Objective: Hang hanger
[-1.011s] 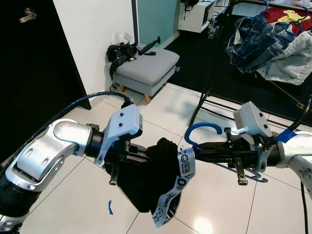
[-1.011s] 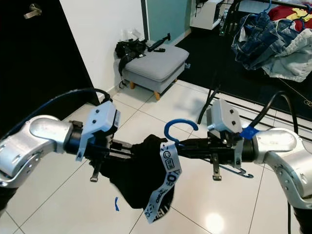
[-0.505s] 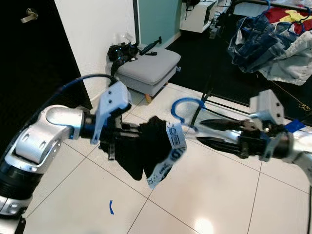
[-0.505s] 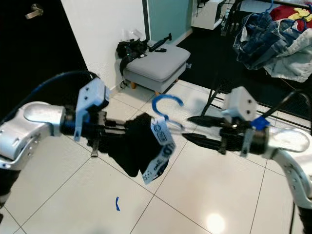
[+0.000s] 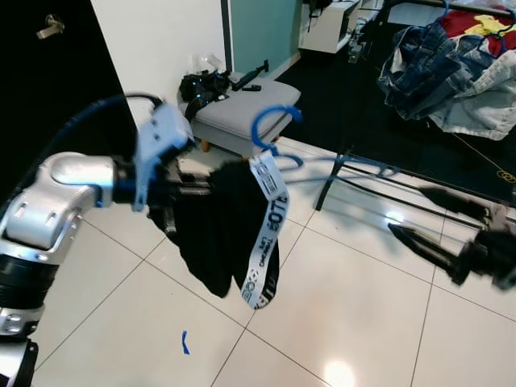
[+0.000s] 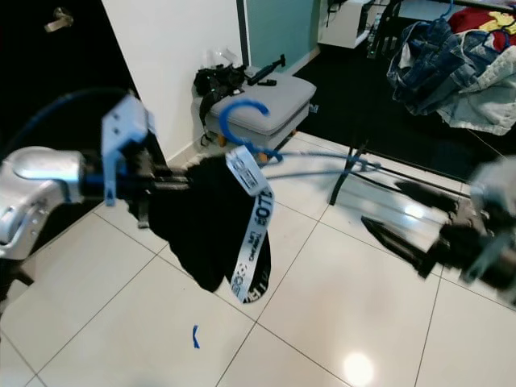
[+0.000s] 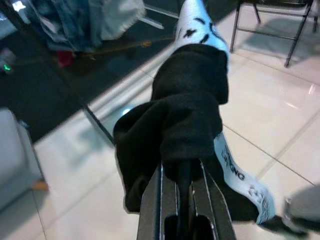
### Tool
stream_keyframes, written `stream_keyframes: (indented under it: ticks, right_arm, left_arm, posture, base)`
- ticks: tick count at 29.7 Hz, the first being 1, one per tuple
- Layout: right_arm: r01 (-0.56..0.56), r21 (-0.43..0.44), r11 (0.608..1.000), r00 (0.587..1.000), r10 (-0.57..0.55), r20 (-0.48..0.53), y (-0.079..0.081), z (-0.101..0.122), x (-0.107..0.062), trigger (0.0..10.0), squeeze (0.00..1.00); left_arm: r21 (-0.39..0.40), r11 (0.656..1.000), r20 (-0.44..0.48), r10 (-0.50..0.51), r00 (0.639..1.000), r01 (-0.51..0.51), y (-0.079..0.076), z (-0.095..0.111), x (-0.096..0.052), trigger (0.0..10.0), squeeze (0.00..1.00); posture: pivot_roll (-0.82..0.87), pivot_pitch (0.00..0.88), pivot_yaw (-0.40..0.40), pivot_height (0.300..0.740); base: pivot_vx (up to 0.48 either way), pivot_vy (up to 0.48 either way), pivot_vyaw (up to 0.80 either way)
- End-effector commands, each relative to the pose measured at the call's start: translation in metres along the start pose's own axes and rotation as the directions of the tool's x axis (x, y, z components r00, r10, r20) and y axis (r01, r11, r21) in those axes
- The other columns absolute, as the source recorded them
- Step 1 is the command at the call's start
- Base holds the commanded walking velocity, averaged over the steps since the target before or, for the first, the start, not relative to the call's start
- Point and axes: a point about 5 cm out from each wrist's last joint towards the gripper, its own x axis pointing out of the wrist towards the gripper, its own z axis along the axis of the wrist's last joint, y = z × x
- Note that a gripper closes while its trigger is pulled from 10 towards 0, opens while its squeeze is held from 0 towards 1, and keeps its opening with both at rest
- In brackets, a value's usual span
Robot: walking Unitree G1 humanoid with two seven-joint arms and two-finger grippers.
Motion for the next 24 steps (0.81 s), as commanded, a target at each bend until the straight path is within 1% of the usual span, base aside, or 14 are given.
stream_keyframes:
  ticks: [1, 2, 5, 6, 8, 10, 11, 13, 14, 16, 20, 21, 23, 24]
  right_arm:
    - [-0.006, 0.009, 1.0, 1.0, 0.005, 0.02, 0.004, 0.002, 0.0, 10.0, 0.82]
    - [-0.003, 0.064, 0.998, 1.0, 0.002, 0.015, 0.01, -0.01, 0.0, 10.0, 0.0]
    - [0.009, 0.11, 0.994, 1.0, -0.009, 0.004, 0.013, -0.02, 0.0, 10.0, 0.0]
    - [0.035, 0.158, 0.987, 0.999, -0.037, 0.015, 0.015, -0.029, 0.002, 10.0, 0.0]
    - [0.035, 0.158, 0.987, 0.999, -0.037, 0.015, 0.015, -0.029, 0.002, 10.0, 0.0]
    - [0.13, 0.249, 0.96, 0.986, -0.151, 0.069, 0.007, -0.039, 0.008, 10.0, 0.0]
    - [0.13, 0.249, 0.96, 0.986, -0.151, 0.069, 0.007, -0.039, 0.008, 10.0, 0.0]
    - [0.197, 0.367, 0.909, 0.963, -0.25, 0.102, -0.001, -0.048, 0.021, 10.0, 0.0]
    - [0.197, 0.367, 0.909, 0.963, -0.25, 0.102, -0.001, -0.048, 0.021, 10.0, 0.0]
    - [0.195, 0.439, 0.877, 0.96, -0.262, 0.098, 0.004, -0.055, 0.037, 10.0, 0.0]
    - [0.194, 0.453, 0.87, 0.96, -0.264, 0.096, 0.007, -0.056, 0.04, 10.0, 0.0]
    - [0.215, 0.523, 0.824, 0.96, -0.277, 0.042, 0.017, -0.071, 0.057, 10.0, 0.0]
    - [0.215, 0.523, 0.824, 0.96, -0.277, 0.042, 0.017, -0.071, 0.057, 10.0, 0.0]
    - [0.221, 0.547, 0.807, 0.961, -0.275, 0.018, 0.022, -0.077, 0.063, 10.0, 0.0]
  left_arm:
    - [0.012, 1.0, 0.037, 0.009, 0.999, -0.01, 0.002, 0.006, 0.0, 0.0, 0.0]
    - [0.013, 0.999, 0.072, 0.028, 0.997, -0.029, 0.006, 0.013, 0.001, 0.0, 0.0]
    - [0.009, 0.999, 0.113, 0.044, 0.993, -0.045, 0.009, 0.019, 0.002, 0.0, 0.0]
    - [0.002, 0.999, 0.161, 0.048, 0.986, -0.049, 0.011, 0.027, 0.003, 0.0, 0.0]
    - [0.002, 0.999, 0.161, 0.048, 0.986, -0.049, 0.011, 0.027, 0.003, 0.0, 0.0]
    - [-0.003, 1.0, 0.248, 0.025, 0.969, -0.025, 0.01, 0.041, 0.005, 0.0, 0.0]
    - [-0.003, 1.0, 0.248, 0.025, 0.969, -0.025, 0.01, 0.041, 0.005, 0.0, 0.0]
    - [0.0, 1.0, 0.308, 0.009, 0.951, -0.009, 0.01, 0.052, 0.008, 0.0, 0.0]
    - [0.0, 1.0, 0.308, 0.009, 0.951, -0.009, 0.01, 0.052, 0.008, 0.0, 0.0]
    - [-0.004, 1.0, 0.34, 0.002, 0.94, -0.001, 0.01, 0.057, 0.009, 0.0, 0.0]
    - [-0.005, 1.0, 0.347, 0.0, 0.938, 0.002, 0.01, 0.058, 0.01, 0.0, 0.0]
    - [0.001, 1.0, 0.372, -0.017, 0.928, 0.018, 0.007, 0.062, 0.014, 0.0, 0.0]
    - [0.001, 1.0, 0.372, -0.017, 0.928, 0.018, 0.007, 0.062, 0.014, 0.0, 0.0]
    - [0.002, 1.0, 0.382, -0.023, 0.924, 0.024, 0.005, 0.064, 0.015, 0.0, 0.0]
  posture:
    - [-0.03, 0.118, 0.075, 0.74]
    - [-0.03, 0.12, 0.075, 0.74]
    - [-0.03, 0.122, 0.077, 0.74]
    - [-0.03, 0.122, 0.079, 0.74]
    - [-0.03, 0.122, 0.079, 0.74]
    - [-0.03, 0.119, 0.079, 0.74]
    - [-0.03, 0.119, 0.079, 0.74]
    - [-0.04, 0.117, 0.079, 0.74]
    - [-0.04, 0.117, 0.079, 0.74]
    - [-0.03, 0.116, 0.078, 0.74]
    - [-0.03, 0.116, 0.078, 0.74]
    - [-0.03, 0.114, 0.075, 0.74]
    - [-0.03, 0.114, 0.075, 0.74]
    - [-0.03, 0.113, 0.074, 0.74]
  base:
    - [0.0, 0.0, 0.0]
    - [0.0, 0.0, 0.0]
    - [0.0, 0.0, 0.0]
    - [0.0, 0.0, 0.0]
    - [0.0, 0.0, 0.0]
    - [0.0, 0.0, 0.0]
    - [0.0, 0.0, 0.0]
    - [0.0, 0.0, 0.0]
    - [0.0, 0.0, 0.0]
    - [0.0, 0.0, 0.0]
    - [0.0, 0.0, 0.0]
    - [0.0, 0.0, 0.0]
    - [0.0, 0.0, 0.0]
    - [0.0, 0.0, 0.0]
